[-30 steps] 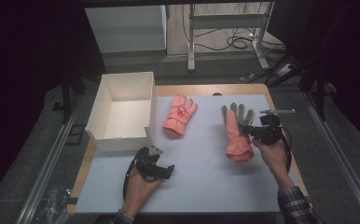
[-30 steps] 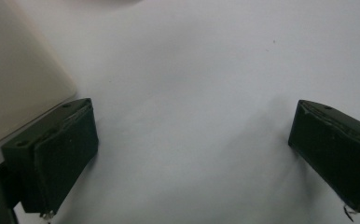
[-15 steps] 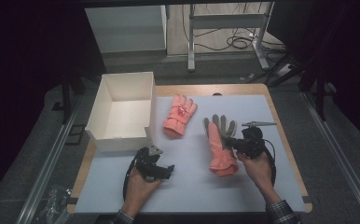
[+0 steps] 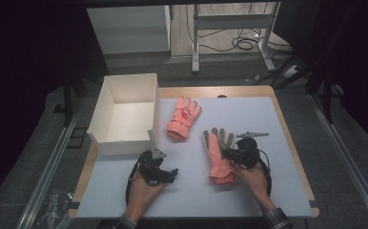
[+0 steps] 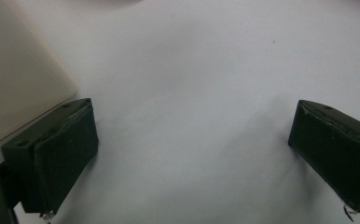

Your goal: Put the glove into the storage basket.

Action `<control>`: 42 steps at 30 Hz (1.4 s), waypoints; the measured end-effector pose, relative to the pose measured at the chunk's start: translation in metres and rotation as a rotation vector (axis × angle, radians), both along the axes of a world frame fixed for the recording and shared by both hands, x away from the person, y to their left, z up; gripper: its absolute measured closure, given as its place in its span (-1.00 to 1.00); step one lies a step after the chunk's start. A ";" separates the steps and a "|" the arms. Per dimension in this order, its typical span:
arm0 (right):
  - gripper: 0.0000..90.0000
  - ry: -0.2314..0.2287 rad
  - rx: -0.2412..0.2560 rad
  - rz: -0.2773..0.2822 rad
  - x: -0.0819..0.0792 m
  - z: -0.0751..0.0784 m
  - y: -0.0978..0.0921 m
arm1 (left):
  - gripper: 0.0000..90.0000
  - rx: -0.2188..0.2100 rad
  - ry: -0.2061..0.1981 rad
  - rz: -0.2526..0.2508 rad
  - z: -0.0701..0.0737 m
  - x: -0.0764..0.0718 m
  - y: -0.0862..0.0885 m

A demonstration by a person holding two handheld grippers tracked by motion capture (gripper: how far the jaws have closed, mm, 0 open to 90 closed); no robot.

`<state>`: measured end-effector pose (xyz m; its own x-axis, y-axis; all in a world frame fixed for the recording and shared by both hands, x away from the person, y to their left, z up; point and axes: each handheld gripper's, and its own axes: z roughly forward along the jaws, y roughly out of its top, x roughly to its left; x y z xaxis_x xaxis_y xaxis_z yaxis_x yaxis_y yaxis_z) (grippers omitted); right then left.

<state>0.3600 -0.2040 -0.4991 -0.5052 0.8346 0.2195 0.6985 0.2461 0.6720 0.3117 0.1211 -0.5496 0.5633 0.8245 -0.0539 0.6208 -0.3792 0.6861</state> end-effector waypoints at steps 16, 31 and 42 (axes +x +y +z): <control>0.14 -0.140 -0.117 0.076 0.019 0.031 0.016 | -0.97 -0.007 -0.002 0.005 0.000 0.000 0.000; -0.06 -0.132 -0.089 0.120 0.064 0.042 0.063 | -0.97 -0.002 0.000 -0.001 0.000 0.000 0.000; -0.07 -0.122 -0.094 0.151 0.105 0.040 0.100 | -0.97 0.001 0.000 -0.001 0.000 0.000 0.000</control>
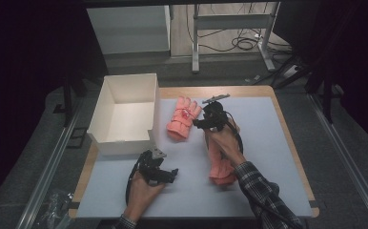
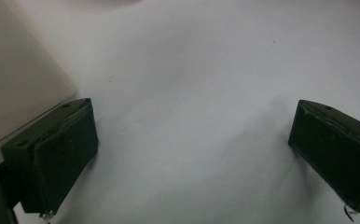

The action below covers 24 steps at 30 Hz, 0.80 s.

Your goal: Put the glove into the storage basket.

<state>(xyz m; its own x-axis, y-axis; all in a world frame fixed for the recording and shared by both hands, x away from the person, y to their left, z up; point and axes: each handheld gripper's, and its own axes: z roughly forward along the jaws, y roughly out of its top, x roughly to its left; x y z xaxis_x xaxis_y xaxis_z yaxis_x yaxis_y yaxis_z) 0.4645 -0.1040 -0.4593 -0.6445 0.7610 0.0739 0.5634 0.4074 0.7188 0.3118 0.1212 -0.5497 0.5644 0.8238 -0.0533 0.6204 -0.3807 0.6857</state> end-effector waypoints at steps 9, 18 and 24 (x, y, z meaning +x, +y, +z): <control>-0.06 0.019 -0.014 -0.013 0.033 -0.002 0.032 | -0.97 -0.001 0.001 0.000 0.000 0.000 0.000; -0.06 0.037 -0.081 -0.022 0.065 -0.025 0.056 | -0.98 -0.005 0.000 0.001 0.000 0.000 0.000; 0.11 0.103 -0.134 -0.023 0.076 -0.040 0.070 | -0.98 -0.005 0.000 0.000 0.000 0.000 0.000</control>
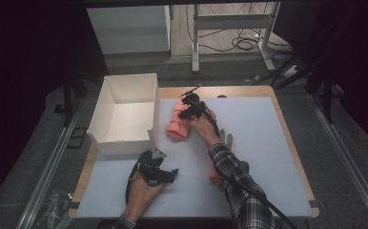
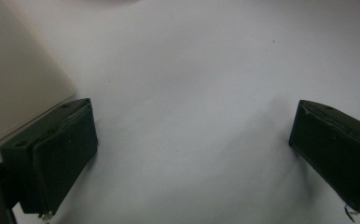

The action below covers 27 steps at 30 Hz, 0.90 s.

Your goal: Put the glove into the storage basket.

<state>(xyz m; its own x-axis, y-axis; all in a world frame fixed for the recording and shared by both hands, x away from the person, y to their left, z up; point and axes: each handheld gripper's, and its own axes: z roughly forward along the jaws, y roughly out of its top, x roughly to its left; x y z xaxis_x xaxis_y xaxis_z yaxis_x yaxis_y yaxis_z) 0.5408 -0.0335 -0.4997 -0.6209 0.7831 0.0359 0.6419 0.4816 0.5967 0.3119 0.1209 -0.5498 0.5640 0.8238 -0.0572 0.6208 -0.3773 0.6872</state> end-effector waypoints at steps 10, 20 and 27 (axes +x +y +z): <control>0.89 -0.008 -0.029 0.043 -0.003 0.005 0.004 | -0.98 0.000 0.000 0.000 0.000 0.000 0.000; 0.92 -0.016 0.026 0.102 -0.020 0.034 -0.005 | -0.98 0.005 0.001 -0.003 0.000 0.000 0.000; 0.91 -0.010 0.080 0.164 -0.037 0.060 -0.020 | -0.98 0.005 0.002 -0.002 0.000 0.000 0.000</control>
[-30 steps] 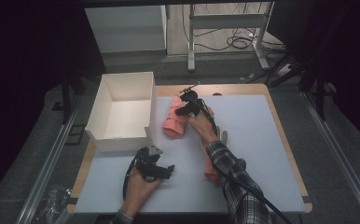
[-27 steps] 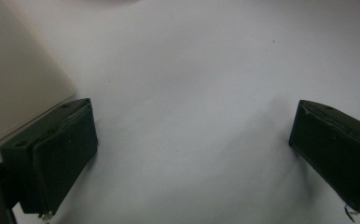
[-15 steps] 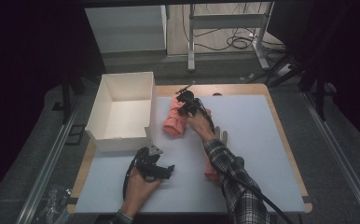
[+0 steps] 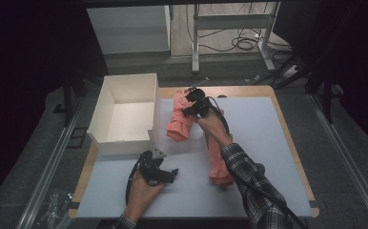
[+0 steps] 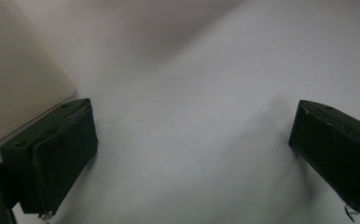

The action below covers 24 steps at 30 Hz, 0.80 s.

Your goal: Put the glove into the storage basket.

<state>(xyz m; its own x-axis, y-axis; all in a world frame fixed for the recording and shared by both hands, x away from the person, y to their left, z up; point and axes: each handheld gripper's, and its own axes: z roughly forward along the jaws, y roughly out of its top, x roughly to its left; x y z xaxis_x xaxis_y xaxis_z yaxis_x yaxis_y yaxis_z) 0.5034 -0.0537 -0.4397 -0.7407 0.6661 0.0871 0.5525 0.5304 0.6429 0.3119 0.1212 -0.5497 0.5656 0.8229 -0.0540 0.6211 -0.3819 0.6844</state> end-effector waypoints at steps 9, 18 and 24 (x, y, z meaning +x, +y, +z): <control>0.91 0.009 0.050 0.084 -0.034 0.034 -0.039 | -0.98 -0.005 -0.005 0.004 0.000 0.000 0.000; 0.91 0.024 0.046 0.123 -0.071 0.051 -0.087 | -0.98 -0.003 -0.004 0.004 0.000 0.000 0.000; 0.91 0.029 0.021 0.132 -0.094 0.052 -0.113 | -0.98 -0.003 -0.005 0.003 0.000 0.000 0.000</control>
<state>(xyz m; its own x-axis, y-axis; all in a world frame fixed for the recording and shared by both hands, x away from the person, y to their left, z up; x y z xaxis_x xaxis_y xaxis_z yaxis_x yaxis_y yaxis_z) 0.4091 -0.1672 -0.3877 -0.8190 0.5605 0.1229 0.4974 0.5866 0.6392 0.3118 0.1208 -0.5499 0.5630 0.8247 -0.0541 0.6192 -0.3775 0.6885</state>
